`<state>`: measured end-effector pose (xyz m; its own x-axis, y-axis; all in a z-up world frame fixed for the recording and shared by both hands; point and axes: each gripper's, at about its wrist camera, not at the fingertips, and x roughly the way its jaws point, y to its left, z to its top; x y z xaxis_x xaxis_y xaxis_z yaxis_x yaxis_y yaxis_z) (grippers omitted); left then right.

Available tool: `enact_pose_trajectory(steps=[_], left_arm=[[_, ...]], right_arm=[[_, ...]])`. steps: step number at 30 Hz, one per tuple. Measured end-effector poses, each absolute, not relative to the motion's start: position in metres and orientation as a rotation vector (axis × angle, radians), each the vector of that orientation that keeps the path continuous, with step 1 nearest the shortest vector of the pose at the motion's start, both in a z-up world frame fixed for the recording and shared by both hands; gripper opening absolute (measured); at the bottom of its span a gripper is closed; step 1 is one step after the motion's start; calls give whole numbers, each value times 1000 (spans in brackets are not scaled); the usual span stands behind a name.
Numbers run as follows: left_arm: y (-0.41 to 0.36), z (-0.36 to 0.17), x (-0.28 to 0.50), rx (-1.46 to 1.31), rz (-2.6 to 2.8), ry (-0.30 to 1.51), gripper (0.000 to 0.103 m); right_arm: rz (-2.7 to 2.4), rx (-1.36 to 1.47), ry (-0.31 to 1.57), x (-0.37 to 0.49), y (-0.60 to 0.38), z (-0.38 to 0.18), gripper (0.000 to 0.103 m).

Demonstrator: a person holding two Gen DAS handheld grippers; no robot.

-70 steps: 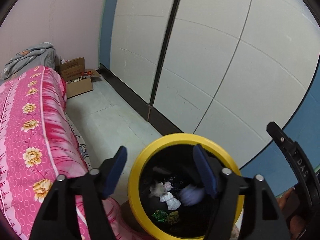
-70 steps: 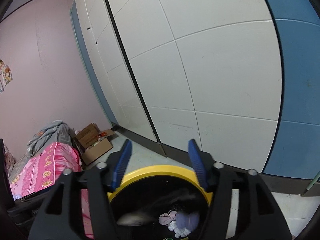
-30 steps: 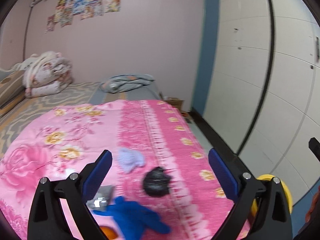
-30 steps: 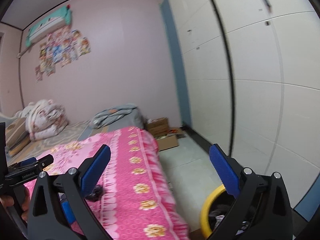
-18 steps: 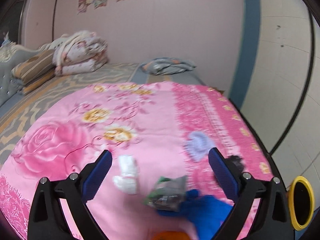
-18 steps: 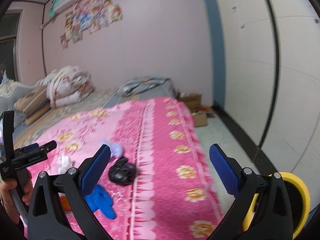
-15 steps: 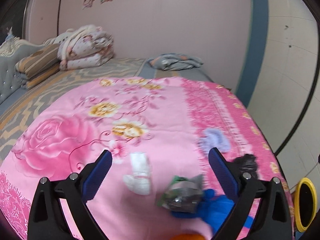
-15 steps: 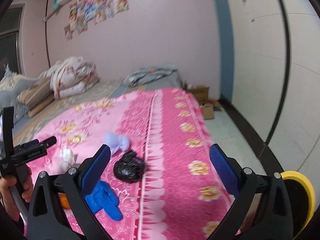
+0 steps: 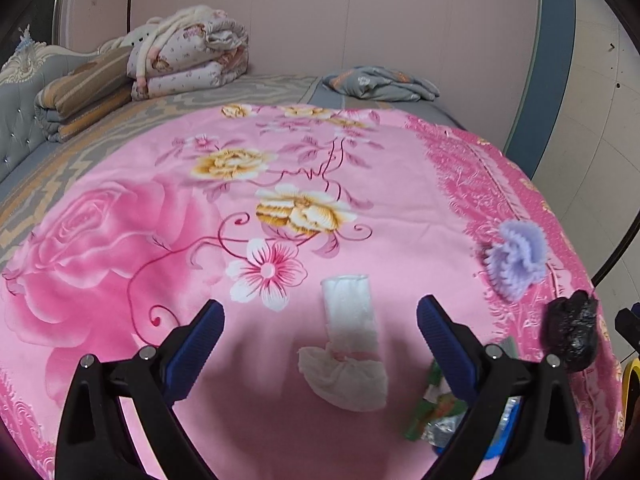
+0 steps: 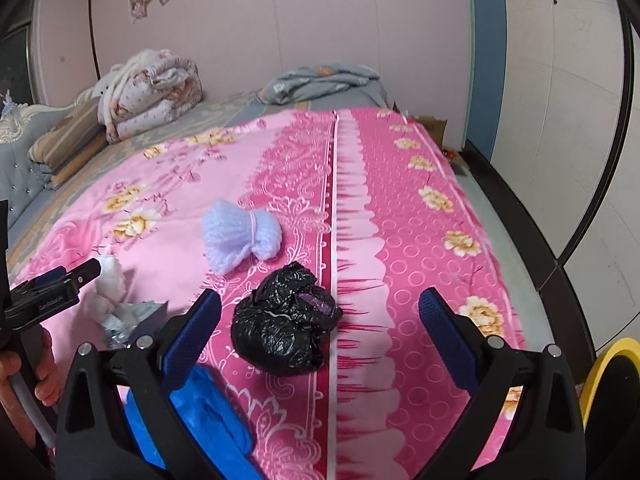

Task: Collect trash
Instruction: 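Grasp the black plastic bag with the right tool while the left tool grasps the white tissue pad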

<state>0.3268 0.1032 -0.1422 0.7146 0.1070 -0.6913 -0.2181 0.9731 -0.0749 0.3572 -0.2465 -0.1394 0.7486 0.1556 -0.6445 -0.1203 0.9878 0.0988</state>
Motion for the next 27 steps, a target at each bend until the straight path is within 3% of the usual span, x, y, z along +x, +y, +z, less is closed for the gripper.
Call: enact_pose_trajectory(steps=[4, 7, 10, 12, 14, 17, 27], left_arm=[[103, -153, 333, -165, 152, 776, 91], [93, -162, 338, -131, 117, 802, 74], [86, -169, 342, -106, 88, 827, 56], [84, -172, 343, -100, 86, 839, 39], [85, -174, 344, -112, 87, 845, 32], [89, -174, 343, -139, 83, 841, 23], [86, -156, 333, -120, 99, 787, 20]], right_arm=[[151, 45, 734, 368, -240, -153, 95], [158, 37, 746, 374, -236, -161, 92], [165, 19, 771, 379, -230, -170, 68], [184, 24, 796, 383, -226, -176, 60], [206, 36, 818, 385, -224, -181, 47], [231, 40, 825, 385, -221, -181, 38], [269, 1, 753, 364, -216, -155, 33]])
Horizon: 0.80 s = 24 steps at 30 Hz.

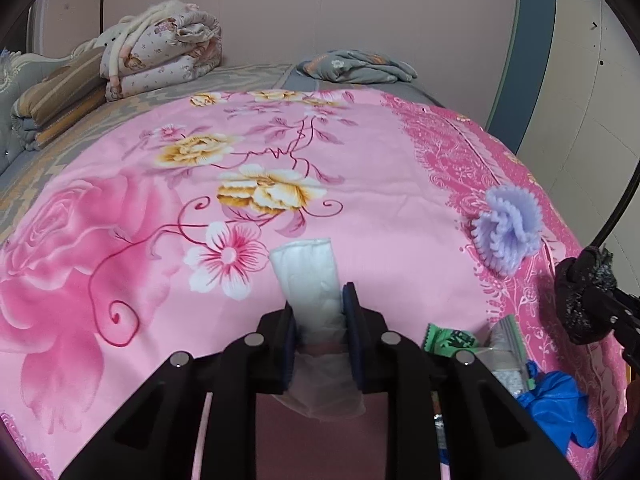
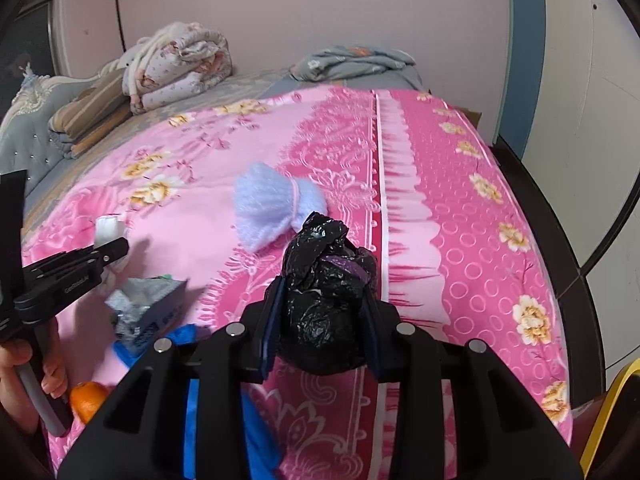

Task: Collect trash
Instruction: 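Grasp the black plastic bag with the right tool while the left tool grasps the white tissue pad, then carry the black bag and white pad to the yellow bin and open both tools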

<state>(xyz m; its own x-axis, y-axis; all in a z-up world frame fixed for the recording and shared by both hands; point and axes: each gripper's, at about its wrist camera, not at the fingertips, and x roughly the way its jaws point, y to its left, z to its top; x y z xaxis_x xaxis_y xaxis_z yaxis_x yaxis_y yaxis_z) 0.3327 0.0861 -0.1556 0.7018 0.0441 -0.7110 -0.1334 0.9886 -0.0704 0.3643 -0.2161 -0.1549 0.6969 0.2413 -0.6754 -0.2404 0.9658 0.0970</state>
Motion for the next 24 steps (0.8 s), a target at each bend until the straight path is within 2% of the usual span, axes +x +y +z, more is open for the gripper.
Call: enact_pose_trajectory(steps=[10, 24], left_arm=[[65, -103, 298, -94, 73, 700, 20], [-19, -1, 229, -32, -36, 506, 20]], right_arm=[[273, 21, 662, 315, -239, -98, 33], [158, 90, 481, 226, -322, -16, 33]])
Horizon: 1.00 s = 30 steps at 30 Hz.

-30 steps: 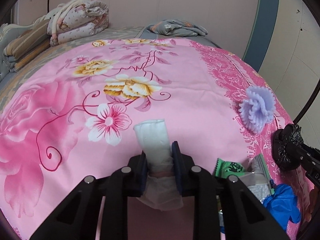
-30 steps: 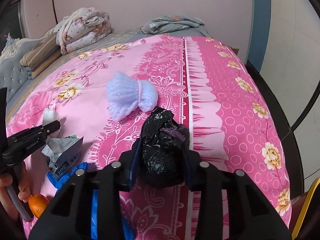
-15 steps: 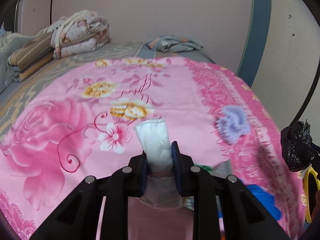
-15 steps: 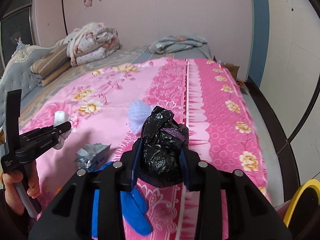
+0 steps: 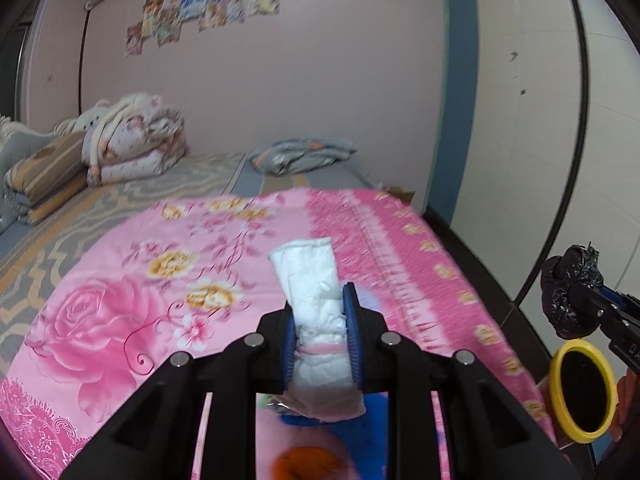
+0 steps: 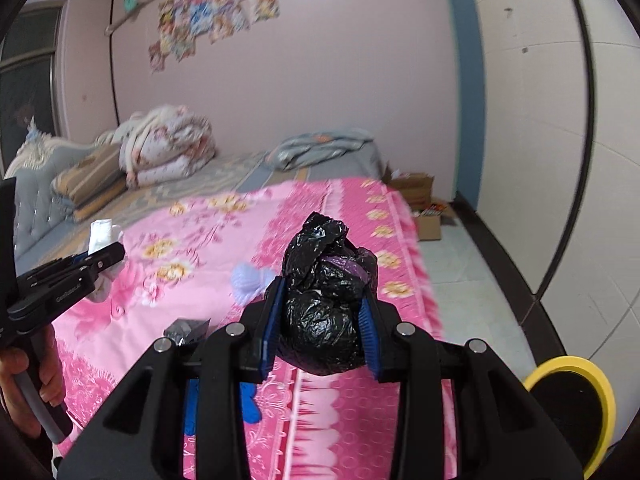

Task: Collect trash
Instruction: 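Carry the black bag and white pad to the yellow bin and open both tools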

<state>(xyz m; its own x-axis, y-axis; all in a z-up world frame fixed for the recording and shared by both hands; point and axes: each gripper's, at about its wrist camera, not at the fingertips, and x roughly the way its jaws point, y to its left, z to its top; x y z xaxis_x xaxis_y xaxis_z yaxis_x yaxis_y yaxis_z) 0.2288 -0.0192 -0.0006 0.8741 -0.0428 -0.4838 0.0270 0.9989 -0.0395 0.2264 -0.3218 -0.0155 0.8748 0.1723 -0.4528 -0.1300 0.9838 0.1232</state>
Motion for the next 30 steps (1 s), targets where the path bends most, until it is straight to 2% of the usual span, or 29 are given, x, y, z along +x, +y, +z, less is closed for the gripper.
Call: enact_pose_trajectory(steps=[16, 30], left_arm=[[-149, 76, 177, 25, -222, 342, 20], [-279, 71, 185, 109, -414, 351, 20]], right_arm=[[-59, 217, 234, 122, -454, 48, 33], [-301, 325, 200, 78, -584, 44, 33]])
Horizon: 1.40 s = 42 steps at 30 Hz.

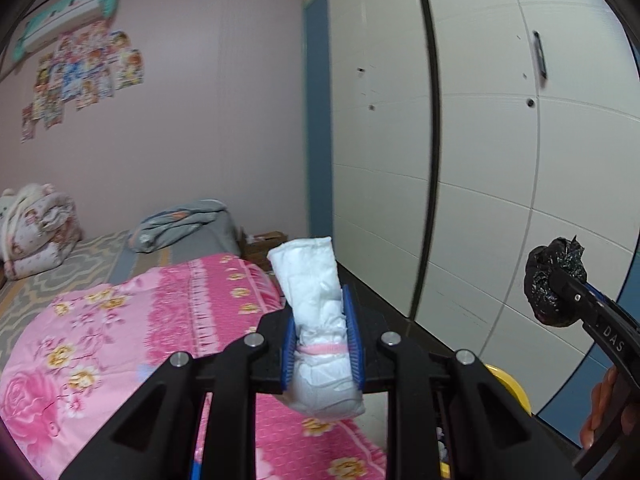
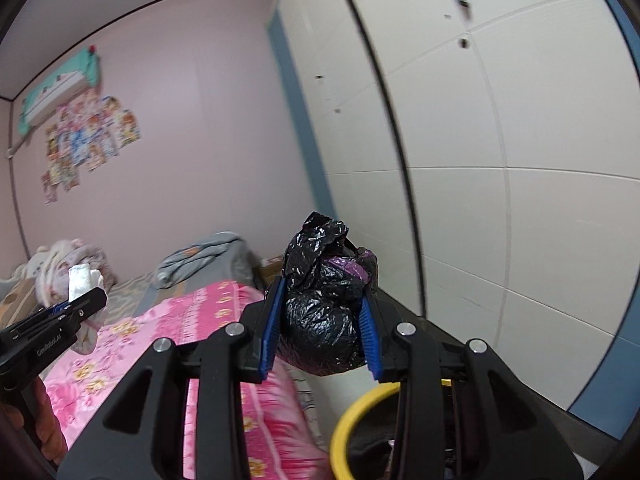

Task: Collect trash
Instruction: 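Carry the black bag and white pad to the yellow bin and open both tools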

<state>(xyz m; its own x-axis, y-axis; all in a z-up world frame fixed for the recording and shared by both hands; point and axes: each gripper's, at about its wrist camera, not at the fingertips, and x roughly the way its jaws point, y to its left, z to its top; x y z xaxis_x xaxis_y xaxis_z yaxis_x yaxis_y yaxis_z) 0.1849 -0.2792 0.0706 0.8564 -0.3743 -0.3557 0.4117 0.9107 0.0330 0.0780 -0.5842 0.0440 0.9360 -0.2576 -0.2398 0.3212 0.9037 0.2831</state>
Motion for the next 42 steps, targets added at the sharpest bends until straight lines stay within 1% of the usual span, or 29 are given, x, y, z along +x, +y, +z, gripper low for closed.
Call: enact_pose_trajectory(steps=[10, 16, 28, 33, 38, 41, 42], left_arm=[[-361, 23, 210, 167, -534, 431, 20], [-401, -26, 226, 223, -594, 513, 20], [-454, -122, 255, 291, -658, 697, 21], [-466, -142, 257, 305, -675, 733, 21], [-473, -143, 256, 307, -695, 729, 21], [-477, -140, 253, 308, -701, 720, 26], [-477, -139, 253, 307, -700, 718, 30]], right_arm=[[-465, 304, 221, 80, -634, 6, 33], [-554, 310, 268, 90, -646, -27, 34], [-632, 368, 391, 113, -671, -100, 34], [-665, 370, 403, 112, -677, -122, 35], [-668, 371, 404, 116, -679, -131, 39], [-667, 381, 384, 114, -680, -129, 43], [-674, 378, 376, 112, -680, -129, 44]])
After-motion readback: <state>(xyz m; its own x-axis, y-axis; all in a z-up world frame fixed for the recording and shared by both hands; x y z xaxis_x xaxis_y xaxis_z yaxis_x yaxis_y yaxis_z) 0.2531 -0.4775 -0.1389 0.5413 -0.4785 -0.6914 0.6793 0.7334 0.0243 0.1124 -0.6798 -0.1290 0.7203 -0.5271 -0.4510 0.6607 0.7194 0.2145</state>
